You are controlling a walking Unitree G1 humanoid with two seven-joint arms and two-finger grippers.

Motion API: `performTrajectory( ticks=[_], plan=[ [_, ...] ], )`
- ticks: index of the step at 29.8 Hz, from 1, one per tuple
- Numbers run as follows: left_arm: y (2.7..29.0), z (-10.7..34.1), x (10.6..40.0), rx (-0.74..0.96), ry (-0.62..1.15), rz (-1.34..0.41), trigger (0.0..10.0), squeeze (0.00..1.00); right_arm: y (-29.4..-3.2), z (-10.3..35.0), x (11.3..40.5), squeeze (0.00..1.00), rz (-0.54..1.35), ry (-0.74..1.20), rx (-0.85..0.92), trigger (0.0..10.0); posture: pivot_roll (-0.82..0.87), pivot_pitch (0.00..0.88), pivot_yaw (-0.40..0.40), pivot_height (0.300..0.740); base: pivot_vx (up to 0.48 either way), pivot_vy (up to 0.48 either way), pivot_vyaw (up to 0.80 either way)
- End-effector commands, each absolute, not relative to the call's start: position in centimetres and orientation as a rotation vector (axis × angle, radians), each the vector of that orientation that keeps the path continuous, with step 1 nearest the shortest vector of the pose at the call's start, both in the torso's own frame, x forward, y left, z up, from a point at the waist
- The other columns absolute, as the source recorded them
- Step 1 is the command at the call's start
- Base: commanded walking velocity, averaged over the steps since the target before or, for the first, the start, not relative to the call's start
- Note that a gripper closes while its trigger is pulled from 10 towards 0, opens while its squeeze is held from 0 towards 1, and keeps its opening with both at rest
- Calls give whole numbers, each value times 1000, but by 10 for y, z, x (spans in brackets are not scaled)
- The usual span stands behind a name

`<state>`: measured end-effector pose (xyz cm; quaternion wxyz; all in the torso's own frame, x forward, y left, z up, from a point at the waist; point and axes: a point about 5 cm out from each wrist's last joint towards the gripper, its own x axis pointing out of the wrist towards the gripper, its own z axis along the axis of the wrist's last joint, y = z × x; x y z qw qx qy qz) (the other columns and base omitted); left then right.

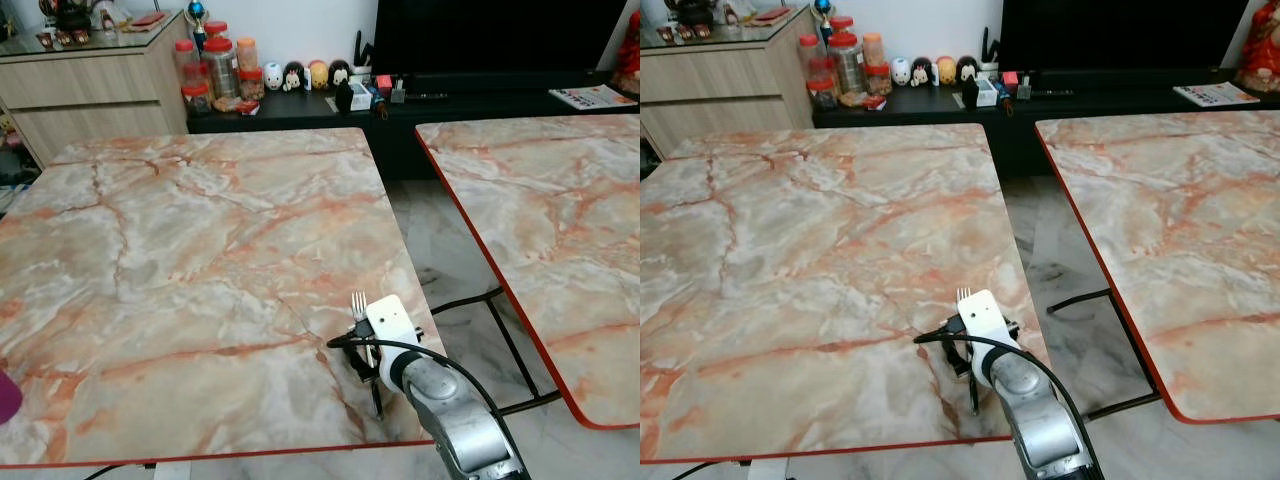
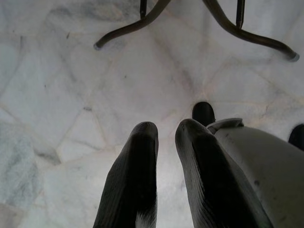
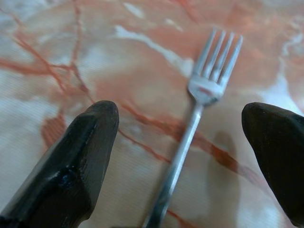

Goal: Setting the table

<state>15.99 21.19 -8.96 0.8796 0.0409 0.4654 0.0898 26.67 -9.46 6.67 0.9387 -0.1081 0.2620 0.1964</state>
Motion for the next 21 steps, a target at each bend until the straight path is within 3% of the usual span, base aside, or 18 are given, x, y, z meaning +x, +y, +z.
performTrajectory(
  ticks=[1,16,17,18,21],
  plan=[
    [217,-90,156,91,976,207,10000,0,-92,72,266,0,412,530,-219,10000,-63,0,10,740,0,0,0],
    [208,-92,156,59,987,184,10000,0,-112,63,260,0,343,616,-250,10000,-72,0,5,740,0,0,0],
    [208,-92,156,58,988,183,10000,0,-113,61,259,0,337,621,-251,4078,-69,0,4,740,0,0,0],
    [208,-92,156,58,988,184,10000,0,-113,61,259,0,333,622,-251,0,-69,0,4,740,0,0,0],
    [209,-92,155,57,990,184,10000,0,-114,61,259,0,337,622,-255,0,-70,0,5,740,0,0,0]
  ],
)
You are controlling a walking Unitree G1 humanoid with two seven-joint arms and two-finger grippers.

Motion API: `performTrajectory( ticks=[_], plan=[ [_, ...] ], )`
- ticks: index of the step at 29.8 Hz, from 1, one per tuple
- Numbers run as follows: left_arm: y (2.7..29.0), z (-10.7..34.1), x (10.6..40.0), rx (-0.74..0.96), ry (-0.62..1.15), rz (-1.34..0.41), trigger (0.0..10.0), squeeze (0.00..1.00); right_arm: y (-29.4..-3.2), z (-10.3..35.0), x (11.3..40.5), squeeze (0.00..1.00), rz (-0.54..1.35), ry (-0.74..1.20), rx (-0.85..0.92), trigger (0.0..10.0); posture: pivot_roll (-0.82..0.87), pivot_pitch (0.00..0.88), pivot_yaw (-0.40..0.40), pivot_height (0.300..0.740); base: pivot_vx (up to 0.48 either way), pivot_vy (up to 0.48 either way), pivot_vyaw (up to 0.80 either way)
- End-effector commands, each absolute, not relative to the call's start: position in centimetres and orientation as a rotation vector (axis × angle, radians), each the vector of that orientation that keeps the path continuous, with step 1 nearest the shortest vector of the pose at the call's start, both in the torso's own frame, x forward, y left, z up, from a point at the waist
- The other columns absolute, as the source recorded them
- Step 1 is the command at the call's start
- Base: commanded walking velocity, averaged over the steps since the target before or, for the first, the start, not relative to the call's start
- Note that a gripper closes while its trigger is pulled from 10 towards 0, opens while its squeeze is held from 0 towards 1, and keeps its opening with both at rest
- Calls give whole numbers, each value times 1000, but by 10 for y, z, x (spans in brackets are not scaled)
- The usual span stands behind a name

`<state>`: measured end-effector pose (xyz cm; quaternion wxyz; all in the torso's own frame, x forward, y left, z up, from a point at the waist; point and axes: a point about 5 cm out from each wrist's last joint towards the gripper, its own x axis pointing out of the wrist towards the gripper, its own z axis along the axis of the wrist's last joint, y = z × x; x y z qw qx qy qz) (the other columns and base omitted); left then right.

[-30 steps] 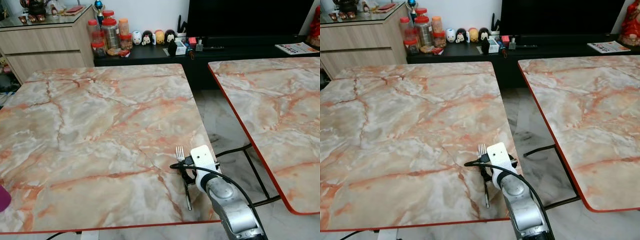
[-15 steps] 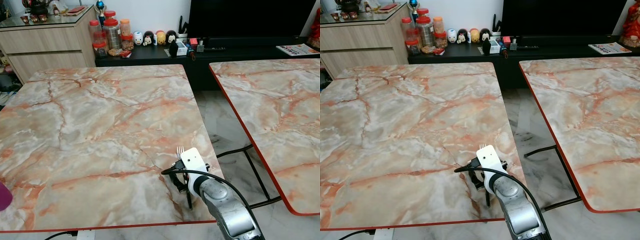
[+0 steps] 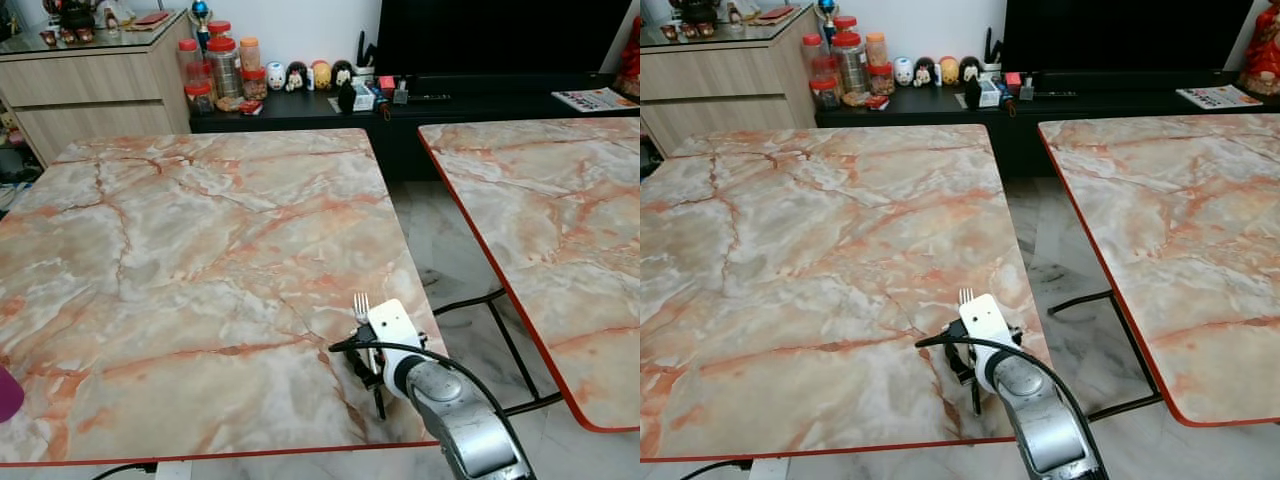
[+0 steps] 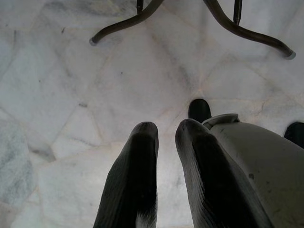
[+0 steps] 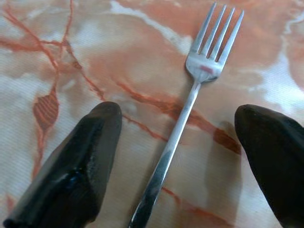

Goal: Setting the table

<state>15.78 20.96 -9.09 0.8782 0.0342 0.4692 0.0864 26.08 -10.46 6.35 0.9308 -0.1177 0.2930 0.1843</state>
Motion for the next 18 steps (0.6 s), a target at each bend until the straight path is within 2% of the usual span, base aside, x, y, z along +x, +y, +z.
performTrajectory(
  ticks=[1,18],
  plan=[
    [209,-93,155,56,993,184,10000,0,-114,61,259,0,340,622,-257,0,-68,0,5,740,0,0,0],
    [206,-93,155,45,998,165,10000,0,-116,65,266,0,324,598,-255,0,-69,0,9,740,0,0,0]
  ],
)
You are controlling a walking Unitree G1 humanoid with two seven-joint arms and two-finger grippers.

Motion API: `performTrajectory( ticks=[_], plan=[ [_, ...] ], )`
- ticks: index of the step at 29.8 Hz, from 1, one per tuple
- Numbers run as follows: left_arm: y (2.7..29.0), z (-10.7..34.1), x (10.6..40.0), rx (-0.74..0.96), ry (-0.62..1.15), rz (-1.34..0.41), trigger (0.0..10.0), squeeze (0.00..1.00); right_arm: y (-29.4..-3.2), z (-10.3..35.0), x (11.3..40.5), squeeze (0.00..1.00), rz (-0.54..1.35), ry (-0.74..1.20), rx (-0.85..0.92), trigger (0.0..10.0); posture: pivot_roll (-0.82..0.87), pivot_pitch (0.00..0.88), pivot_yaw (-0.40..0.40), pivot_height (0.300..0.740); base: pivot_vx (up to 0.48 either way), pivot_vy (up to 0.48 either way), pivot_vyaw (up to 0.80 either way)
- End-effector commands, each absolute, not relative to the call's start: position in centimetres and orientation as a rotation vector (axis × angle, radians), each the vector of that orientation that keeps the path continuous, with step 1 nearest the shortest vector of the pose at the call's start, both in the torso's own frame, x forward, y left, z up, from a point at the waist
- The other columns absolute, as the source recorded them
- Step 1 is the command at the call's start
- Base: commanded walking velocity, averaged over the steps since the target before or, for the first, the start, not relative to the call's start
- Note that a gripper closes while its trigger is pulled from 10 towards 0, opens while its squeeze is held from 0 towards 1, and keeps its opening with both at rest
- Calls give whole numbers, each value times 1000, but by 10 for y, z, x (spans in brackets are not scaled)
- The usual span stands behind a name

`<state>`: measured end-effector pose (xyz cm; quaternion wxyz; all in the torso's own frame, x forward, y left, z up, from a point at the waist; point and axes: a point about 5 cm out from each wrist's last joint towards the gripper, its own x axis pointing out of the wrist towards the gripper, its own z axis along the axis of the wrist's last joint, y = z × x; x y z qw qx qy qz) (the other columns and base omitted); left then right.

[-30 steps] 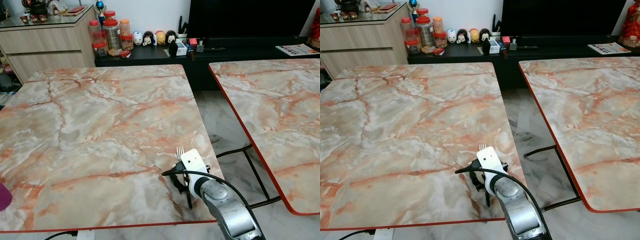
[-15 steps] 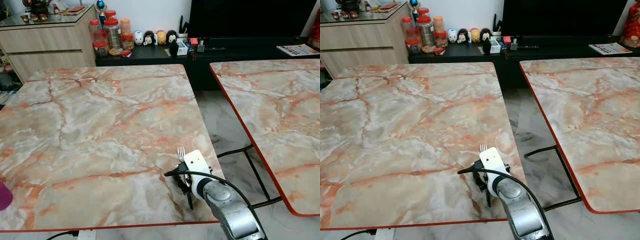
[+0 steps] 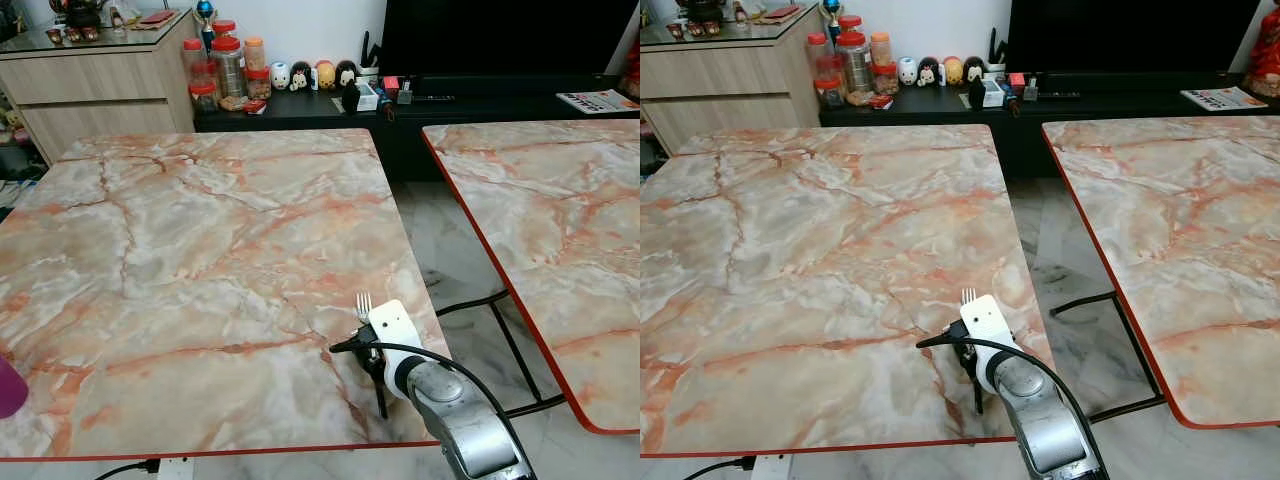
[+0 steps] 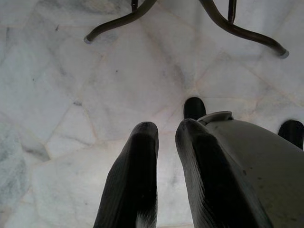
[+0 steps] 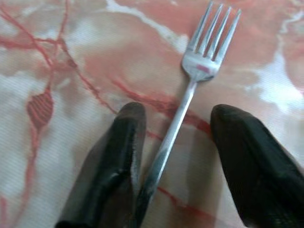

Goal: Setting the table

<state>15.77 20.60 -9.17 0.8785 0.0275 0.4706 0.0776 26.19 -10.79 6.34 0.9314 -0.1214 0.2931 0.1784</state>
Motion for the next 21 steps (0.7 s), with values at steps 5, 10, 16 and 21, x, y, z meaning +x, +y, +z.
performTrajectory(
  ticks=[5,10,16,21],
  plan=[
    [206,-93,155,41,1000,159,10000,0,-116,66,268,0,324,588,-252,0,-68,0,11,740,0,0,0],
    [205,-93,156,35,1000,152,10000,0,-115,68,272,0,324,576,-249,0,-64,0,12,740,0,0,0],
    [205,-93,156,33,1000,147,10000,0,-115,69,272,0,325,573,-248,0,-64,0,13,740,0,0,0],
    [204,-93,156,27,1004,136,10000,0,-114,69,274,0,331,562,-245,0,-65,0,16,740,0,0,0]
  ],
)
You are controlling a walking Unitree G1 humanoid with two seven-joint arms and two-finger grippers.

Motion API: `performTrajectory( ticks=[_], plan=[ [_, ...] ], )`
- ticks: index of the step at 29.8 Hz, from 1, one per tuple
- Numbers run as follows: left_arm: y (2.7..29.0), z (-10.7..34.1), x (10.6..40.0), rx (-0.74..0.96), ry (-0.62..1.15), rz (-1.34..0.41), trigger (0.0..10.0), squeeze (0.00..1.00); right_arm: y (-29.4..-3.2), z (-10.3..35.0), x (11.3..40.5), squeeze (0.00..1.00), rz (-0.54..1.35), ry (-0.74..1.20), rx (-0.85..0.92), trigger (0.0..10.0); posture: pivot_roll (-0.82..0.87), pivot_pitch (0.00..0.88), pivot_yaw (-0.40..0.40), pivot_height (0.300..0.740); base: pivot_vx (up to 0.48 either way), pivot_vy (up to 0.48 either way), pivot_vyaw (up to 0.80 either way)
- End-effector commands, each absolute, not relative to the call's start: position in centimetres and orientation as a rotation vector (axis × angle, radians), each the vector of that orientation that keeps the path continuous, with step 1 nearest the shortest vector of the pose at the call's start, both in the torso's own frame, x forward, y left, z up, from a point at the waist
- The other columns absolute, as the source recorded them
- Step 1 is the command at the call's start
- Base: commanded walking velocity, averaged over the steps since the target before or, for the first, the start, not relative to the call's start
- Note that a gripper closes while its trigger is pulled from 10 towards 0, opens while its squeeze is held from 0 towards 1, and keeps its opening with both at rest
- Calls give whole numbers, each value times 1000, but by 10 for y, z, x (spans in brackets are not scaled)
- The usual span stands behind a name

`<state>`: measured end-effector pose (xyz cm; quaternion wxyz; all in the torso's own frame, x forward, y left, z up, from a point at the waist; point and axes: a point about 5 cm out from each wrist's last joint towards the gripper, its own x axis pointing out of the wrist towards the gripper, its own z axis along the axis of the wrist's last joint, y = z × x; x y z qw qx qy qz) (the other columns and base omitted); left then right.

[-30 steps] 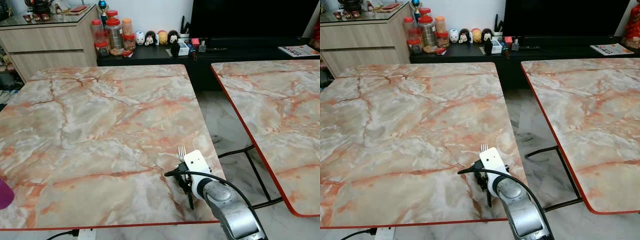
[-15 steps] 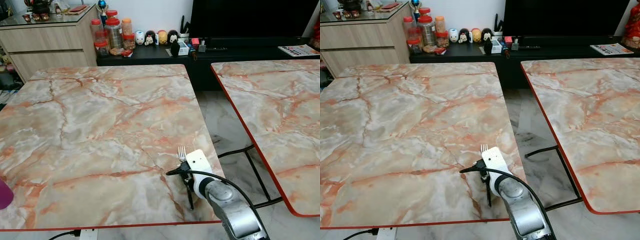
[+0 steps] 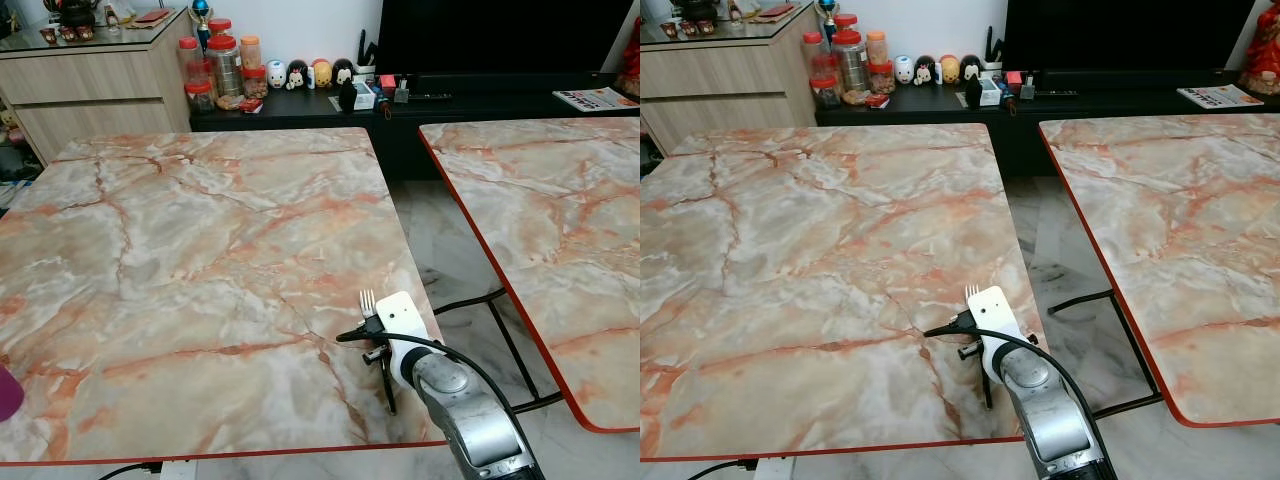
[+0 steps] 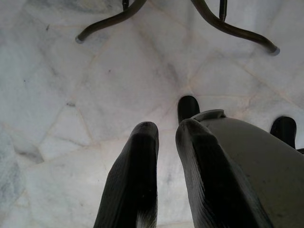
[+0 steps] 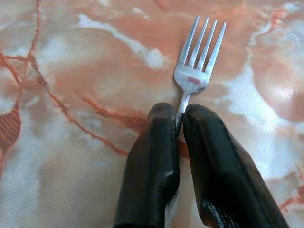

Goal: Setting the table

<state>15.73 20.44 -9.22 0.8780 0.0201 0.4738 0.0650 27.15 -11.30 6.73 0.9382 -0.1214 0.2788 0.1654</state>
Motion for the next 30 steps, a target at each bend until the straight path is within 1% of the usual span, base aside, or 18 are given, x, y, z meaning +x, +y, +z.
performTrajectory(
  ticks=[1,7,14,15,17,18,19,22,24,30],
  plan=[
    [203,-93,156,25,1006,133,10000,0,-114,69,275,0,332,561,-245,0,-65,0,16,740,0,0,0],
    [203,-94,155,25,1008,132,10000,0,-113,69,275,0,337,555,-241,0,-61,0,16,740,0,0,0],
    [204,-94,155,27,1008,133,10000,0,-104,79,281,0,372,467,-217,0,-60,0,17,740,0,0,0],
    [204,-93,155,26,1008,133,10000,0,-104,82,283,0,366,444,-214,10000,-60,0,17,740,0,0,0],
    [204,-93,156,26,1007,134,10000,0,-104,85,285,0,349,424,-198,10000,-60,0,17,740,0,0,0],
    [204,-93,156,27,1007,132,10000,0,-105,87,286,86,337,414,-192,10000,-61,0,18,740,0,0,0],
    [204,-93,156,28,1007,132,10000,0,-106,87,286,1000,327,411,-192,10000,-61,0,18,740,0,0,0],
    [204,-93,156,28,1006,132,10000,0,-109,88,286,1000,279,413,-189,10000,-62,0,20,740,0,0,0],
    [205,-93,157,30,1006,131,10000,0,-110,86,281,1000,203,450,-140,10000,-63,0,20,740,0,0,0],
    [205,-93,156,34,1007,128,10000,0,-105,84,271,1000,153,487,-68,10000,-69,0,25,740,0,0,0]
  ],
)
